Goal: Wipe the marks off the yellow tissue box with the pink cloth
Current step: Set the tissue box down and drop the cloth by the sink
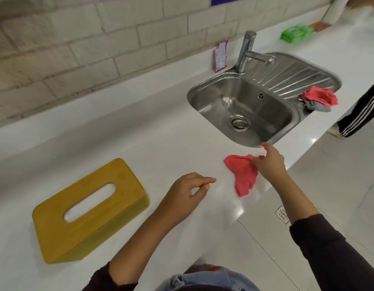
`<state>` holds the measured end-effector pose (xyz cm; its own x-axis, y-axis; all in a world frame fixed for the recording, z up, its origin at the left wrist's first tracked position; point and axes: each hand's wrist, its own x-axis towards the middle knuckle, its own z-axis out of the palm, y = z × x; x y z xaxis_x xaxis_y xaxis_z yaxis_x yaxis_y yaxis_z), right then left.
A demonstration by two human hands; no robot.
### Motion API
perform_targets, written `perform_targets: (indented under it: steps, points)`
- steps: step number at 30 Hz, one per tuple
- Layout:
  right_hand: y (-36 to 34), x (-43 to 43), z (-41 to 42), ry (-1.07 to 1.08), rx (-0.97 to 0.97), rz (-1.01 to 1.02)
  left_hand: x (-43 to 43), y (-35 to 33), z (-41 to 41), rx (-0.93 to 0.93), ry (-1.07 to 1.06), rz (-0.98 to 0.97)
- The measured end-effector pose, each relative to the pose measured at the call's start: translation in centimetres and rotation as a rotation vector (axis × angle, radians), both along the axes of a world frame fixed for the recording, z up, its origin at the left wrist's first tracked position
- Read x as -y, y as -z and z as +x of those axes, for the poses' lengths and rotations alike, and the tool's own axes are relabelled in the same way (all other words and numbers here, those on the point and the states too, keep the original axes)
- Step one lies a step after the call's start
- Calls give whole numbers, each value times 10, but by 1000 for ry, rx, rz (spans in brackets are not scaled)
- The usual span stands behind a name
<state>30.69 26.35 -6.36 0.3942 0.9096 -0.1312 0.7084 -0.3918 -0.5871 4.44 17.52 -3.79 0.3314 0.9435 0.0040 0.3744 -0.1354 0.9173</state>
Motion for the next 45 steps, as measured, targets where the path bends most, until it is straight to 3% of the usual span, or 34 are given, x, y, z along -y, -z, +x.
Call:
perform_targets:
  steps: [3, 8, 12, 16, 19, 24, 45]
  points:
    - [-9, 11, -27, -156, 93, 166, 4, -2, -10, -1, -34, 9]
    - [-19, 52, -132, -718, -76, 253, 26, -8, -63, -35, -278, 73]
    - [-23, 70, -204, -1104, -44, 322, 58, -9, -118, -233, -532, 101]
    - [-23, 72, -246, -1311, 81, 328, 96, -5, -156, -499, -712, 107]
    - [-18, 72, -258, -1359, 119, 320, 118, 6, -173, -585, -769, 63]
    - [-7, 64, -269, -1372, 16, 258, 123, 28, -196, -387, -665, 44]
    - [-13, -100, -399, -1331, 200, 165, -60, 26, -331, -523, -616, 3]
